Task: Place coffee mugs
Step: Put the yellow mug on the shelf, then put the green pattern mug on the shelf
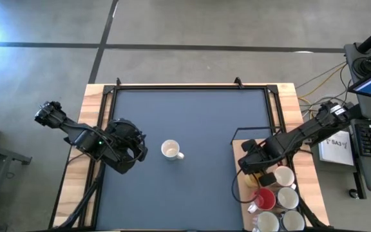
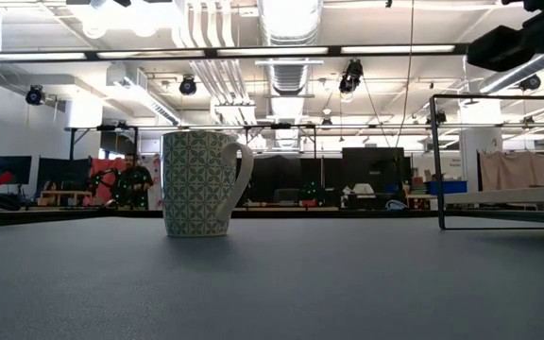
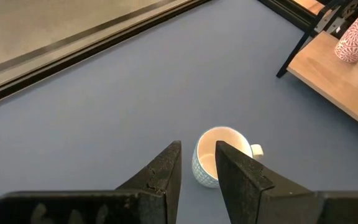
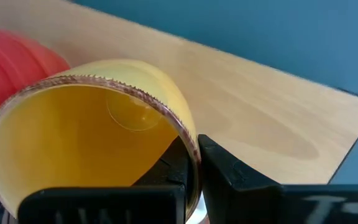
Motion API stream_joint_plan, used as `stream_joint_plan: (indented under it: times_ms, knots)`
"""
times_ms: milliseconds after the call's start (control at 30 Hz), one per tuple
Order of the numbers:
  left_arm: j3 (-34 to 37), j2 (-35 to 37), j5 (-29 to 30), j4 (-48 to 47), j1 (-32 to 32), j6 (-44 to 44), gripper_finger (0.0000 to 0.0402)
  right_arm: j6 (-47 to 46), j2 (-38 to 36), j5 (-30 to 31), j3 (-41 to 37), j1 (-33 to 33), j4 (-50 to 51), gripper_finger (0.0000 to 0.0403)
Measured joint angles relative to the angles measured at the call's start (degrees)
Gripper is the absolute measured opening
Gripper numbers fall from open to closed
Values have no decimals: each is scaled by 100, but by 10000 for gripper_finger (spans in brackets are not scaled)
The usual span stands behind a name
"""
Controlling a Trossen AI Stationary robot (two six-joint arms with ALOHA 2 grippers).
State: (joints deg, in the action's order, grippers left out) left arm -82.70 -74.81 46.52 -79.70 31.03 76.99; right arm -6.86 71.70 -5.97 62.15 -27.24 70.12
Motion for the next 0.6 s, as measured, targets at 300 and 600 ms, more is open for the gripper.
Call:
stream_joint_plan:
  times_ms: [300, 600]
  knots:
    - [0, 0, -2, -2, -1, 0, 82, 31, 2, -16, 274, -2, 202, 74]
    - [0, -2, -2, 206, -8, 0, 82, -45, 0, -7, 770, 0, 431, 85]
